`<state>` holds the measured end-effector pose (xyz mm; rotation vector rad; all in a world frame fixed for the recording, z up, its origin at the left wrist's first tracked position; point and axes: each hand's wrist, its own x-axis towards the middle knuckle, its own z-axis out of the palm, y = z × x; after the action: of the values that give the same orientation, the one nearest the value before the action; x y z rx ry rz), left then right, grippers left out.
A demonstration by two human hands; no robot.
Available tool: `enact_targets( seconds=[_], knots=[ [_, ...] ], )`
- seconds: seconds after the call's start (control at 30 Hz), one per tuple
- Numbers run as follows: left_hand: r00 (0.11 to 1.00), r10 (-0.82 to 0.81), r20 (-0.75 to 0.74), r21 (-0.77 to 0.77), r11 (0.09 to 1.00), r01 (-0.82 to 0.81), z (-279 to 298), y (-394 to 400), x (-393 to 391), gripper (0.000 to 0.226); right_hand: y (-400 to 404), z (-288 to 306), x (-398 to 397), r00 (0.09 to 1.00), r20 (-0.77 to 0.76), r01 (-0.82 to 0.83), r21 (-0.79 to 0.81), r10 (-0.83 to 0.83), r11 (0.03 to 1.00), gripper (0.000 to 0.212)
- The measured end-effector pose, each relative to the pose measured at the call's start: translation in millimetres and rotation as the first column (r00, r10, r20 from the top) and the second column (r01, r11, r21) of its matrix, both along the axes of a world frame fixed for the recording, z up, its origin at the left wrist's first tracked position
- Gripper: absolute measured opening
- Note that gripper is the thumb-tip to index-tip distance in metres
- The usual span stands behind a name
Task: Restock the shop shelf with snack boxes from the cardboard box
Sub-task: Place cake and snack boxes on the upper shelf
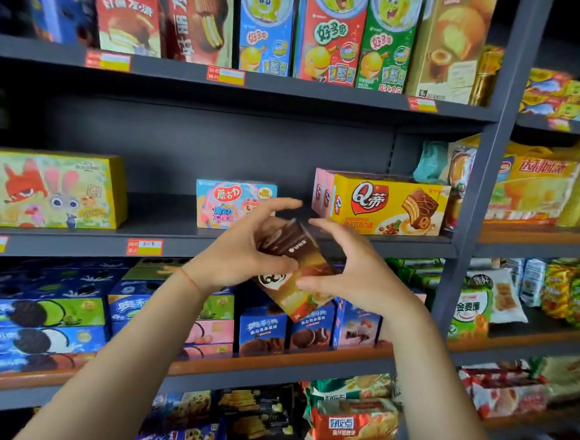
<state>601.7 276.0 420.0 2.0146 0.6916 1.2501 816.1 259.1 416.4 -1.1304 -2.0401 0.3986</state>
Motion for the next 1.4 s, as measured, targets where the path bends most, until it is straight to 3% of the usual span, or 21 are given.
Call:
enact_targets(
  seconds=[0.1,0.17,0.23,0.3,0.37,0.43,0.5,0.6,0.67,0.73,0.87,0.97,1.1,1.23,1.4],
  knots=[
    [0.982,0.091,-0.166,0.157,0.985,-0.065,13.6,9.6,11.1,0.077,5.8,9.6,-8.9,0.999,-0.049,-0.023,0.033,0.024,0.999,0.089],
    [0.991,0.121,-0.064,0.185,0.977,-0.108,19.7,16.4,13.6,0.063,14.4,16.5,-9.5,0.982,-0.188,-0.009,0.049,0.018,0.999,0.082],
    [0.946,0.312,0.092,0.260,0.909,-0.325,25.8,27.7,5.5,0.043,24.0,24.8,-6.1,0.940,-0.339,0.067,0.086,-0.034,0.994,0.077],
    [0.811,0.568,0.142,0.406,0.714,-0.571,29.0,46.4,-11.8,0.039,37.1,31.8,-4.5,0.876,-0.477,0.147,0.121,-0.073,0.982,0.076],
    [0.638,0.770,0.003,0.560,0.527,-0.639,28.9,68.8,-25.3,0.048,52.9,37.0,-9.9,0.839,-0.541,0.178,0.155,-0.068,0.972,0.078],
    [0.456,0.872,-0.179,0.629,0.458,-0.628,23.7,86.5,-30.0,0.050,70.8,38.0,-19.4,0.883,-0.468,0.147,0.177,-0.048,0.973,0.074],
    [0.373,0.894,-0.247,0.679,0.434,-0.592,15.9,95.5,-31.5,0.047,89.4,33.4,-25.3,0.939,-0.337,0.133,0.182,-0.065,0.974,0.062],
    [0.354,0.921,-0.165,0.736,0.353,-0.577,9.4,98.5,-38.6,0.044,100.9,28.0,-29.9,0.958,-0.220,0.243,0.270,-0.186,0.932,0.054],
    [0.349,0.927,-0.136,0.744,0.328,-0.582,7.8,99.1,-41.3,0.043,103.9,26.6,-36.1,0.925,-0.051,0.351,0.503,-0.377,0.790,0.050],
    [0.343,0.929,-0.138,0.747,0.325,-0.580,7.3,99.6,-40.5,0.043,105.5,28.7,-43.3,0.853,0.051,0.375,0.631,-0.519,0.679,0.050],
    [0.335,0.931,-0.147,0.745,0.327,-0.582,7.5,99.5,-39.6,0.042,111.9,33.7,-47.6,0.754,0.200,0.371,0.656,-0.626,0.657,0.063],
    [0.330,0.932,-0.148,0.749,0.324,-0.578,7.1,99.6,-38.6,0.042,114.0,34.8,-49.6,0.729,0.210,0.398,0.644,-0.651,0.653,0.053],
    [0.317,0.935,-0.161,0.737,0.327,-0.591,8.0,97.5,-36.7,0.043,118.8,31.4,-50.5,0.652,0.225,0.440,0.666,-0.724,0.603,0.080],
    [0.308,0.936,-0.170,0.752,0.325,-0.574,9.8,95.5,-35.6,0.043,121.5,29.7,-48.9,0.623,0.235,0.466,0.655,-0.746,0.595,0.082],
    [0.349,0.926,-0.146,0.749,0.334,-0.572,13.1,85.5,-38.7,0.051,105.9,22.6,-57.8,0.789,0.095,0.401,0.669,-0.607,0.625,0.066]
  ],
)
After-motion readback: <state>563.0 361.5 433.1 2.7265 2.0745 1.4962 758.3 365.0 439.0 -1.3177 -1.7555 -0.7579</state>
